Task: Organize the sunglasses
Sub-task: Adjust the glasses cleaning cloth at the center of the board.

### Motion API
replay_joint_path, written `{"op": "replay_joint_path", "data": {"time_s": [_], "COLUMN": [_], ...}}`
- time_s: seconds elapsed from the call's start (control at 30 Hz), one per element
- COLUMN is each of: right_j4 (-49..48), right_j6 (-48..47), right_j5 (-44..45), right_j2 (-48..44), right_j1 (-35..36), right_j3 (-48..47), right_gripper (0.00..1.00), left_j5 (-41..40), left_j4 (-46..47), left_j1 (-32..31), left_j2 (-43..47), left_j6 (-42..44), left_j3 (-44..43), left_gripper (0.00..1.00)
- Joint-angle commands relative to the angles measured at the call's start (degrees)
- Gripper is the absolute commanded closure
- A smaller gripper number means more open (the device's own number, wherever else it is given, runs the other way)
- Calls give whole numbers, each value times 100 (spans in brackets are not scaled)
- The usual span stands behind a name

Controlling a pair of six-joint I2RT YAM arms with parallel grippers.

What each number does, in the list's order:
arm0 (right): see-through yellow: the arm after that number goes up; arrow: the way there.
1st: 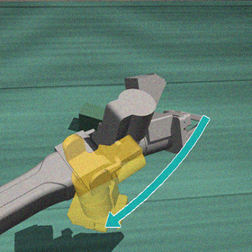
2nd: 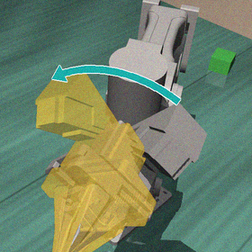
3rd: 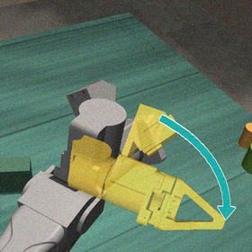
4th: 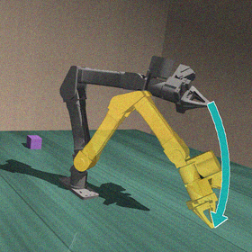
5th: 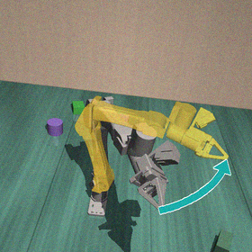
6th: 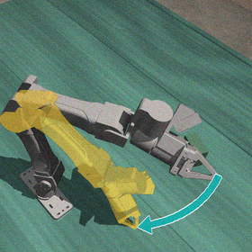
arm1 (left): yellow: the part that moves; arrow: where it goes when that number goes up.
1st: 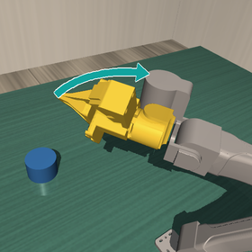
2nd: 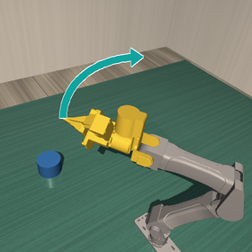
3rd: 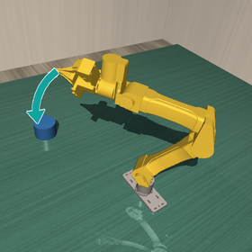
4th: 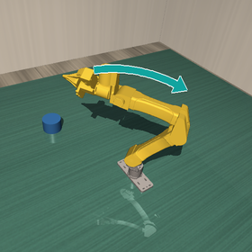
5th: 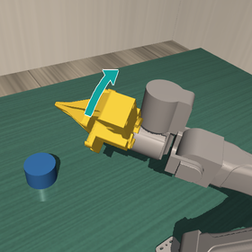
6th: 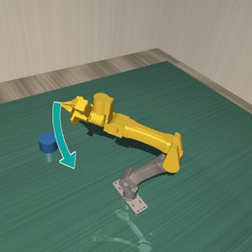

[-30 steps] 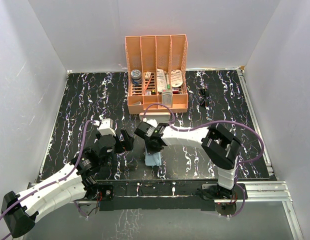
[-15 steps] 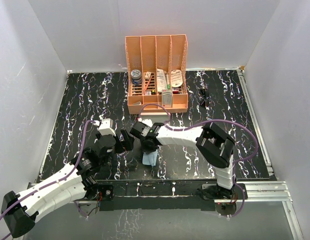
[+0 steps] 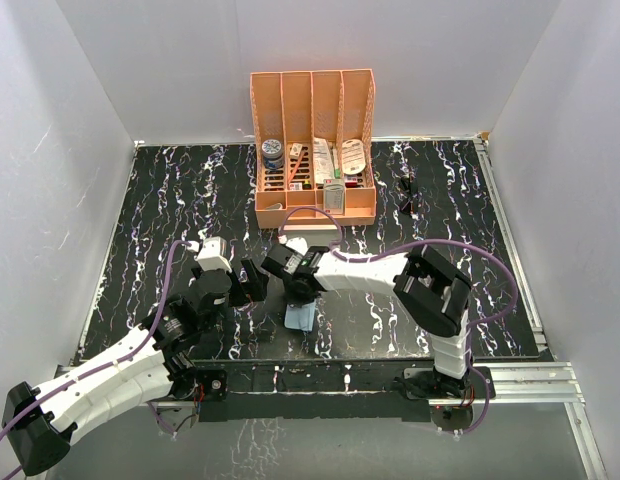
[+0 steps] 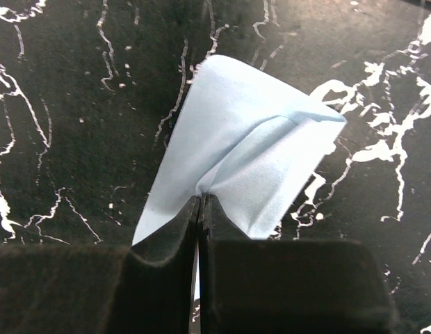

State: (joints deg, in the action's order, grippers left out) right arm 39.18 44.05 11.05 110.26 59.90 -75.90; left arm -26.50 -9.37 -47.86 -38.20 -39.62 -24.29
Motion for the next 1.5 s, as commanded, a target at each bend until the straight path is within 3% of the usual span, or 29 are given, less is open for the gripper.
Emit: {"op": "replay_joint_path", "data": {"time_s": [0.0, 1.47], "right_j4": [-81, -43], "right_j6": [172, -14], "right_j5": [252, 31], "right_j2": [-469, 187], "right_j1": [-78, -102], "right_j3": [198, -555], "right_gripper": [100, 100], "left_j5": [-4, 22], "left_j4": [49, 128], "left_j1": [-13, -13], "left_j2": [45, -42], "left_j6": [-10, -16], "left_j3": [43, 57], "left_gripper": [1, 1]}}
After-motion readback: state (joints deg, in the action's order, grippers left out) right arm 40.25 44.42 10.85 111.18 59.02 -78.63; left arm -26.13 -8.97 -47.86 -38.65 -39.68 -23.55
